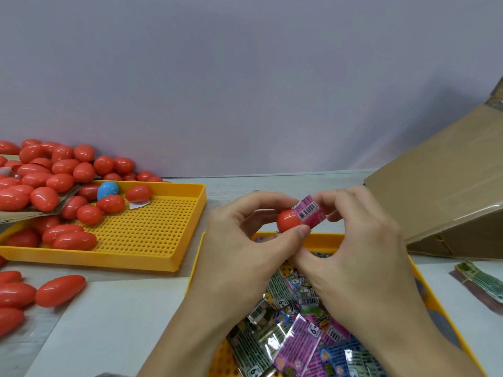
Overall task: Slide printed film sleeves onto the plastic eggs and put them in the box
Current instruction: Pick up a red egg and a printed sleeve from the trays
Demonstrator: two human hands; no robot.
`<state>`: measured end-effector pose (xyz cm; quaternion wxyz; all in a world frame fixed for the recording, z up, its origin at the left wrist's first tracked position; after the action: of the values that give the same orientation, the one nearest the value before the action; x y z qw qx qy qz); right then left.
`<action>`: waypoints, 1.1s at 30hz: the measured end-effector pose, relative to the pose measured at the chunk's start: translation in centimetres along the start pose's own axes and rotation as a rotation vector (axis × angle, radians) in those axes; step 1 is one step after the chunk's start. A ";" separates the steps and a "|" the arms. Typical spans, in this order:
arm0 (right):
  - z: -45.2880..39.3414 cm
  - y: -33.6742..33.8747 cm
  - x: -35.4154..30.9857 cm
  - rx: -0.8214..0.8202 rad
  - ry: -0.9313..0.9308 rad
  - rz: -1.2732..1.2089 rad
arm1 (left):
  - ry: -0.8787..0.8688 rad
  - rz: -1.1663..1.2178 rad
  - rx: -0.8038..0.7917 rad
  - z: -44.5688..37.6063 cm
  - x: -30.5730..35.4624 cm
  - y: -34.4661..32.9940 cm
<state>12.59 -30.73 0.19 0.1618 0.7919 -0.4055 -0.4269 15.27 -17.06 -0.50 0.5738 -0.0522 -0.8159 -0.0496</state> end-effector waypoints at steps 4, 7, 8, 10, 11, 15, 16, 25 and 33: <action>0.0 0.0 -0.3 -0.013 0.022 -0.006 | 0.004 0.014 -0.012 0.0 -0.2 0.0; 0.0 -0.2 -0.7 -0.047 0.058 -0.028 | 0.009 0.035 -0.005 0.0 -0.4 -0.1; 0.0 -0.2 -0.8 -0.052 0.067 -0.033 | 0.010 0.039 0.001 -0.1 -0.5 -0.1; 0.1 -0.2 -0.9 -0.053 0.076 -0.044 | 0.019 0.053 -0.004 -0.1 -0.6 -0.2; 0.1 -0.1 -0.9 -0.049 0.077 -0.049 | 0.025 0.062 -0.010 -0.1 -0.6 -0.2; 0.1 0.1 -0.7 -0.015 0.069 -0.054 | 0.038 0.064 -0.028 -0.1 -0.7 -0.2; 0.1 0.1 -0.6 -0.010 0.060 -0.050 | 0.044 0.064 -0.024 0.0 -0.8 -0.3; 0.0 0.0 -0.8 -0.043 0.101 -0.081 | 0.113 0.064 -0.066 0.1 -1.3 -0.6; 0.0 0.2 -1.2 -0.040 0.148 -0.138 | 0.146 0.049 -0.151 0.2 -1.5 -1.0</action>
<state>12.10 -29.89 0.92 0.1774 0.8439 -0.3281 -0.3856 15.44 -18.06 -1.96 0.6270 -0.1115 -0.7644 -0.1007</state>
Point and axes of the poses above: each hand's wrist, its own z-axis away from the middle knuckle, its own y-axis out of the back of the hand, x = y × z, the point moved 6 cm from there along -z, towards the middle knuckle, and after that the axes turned 3 degrees about z, right-handed, at the moved point
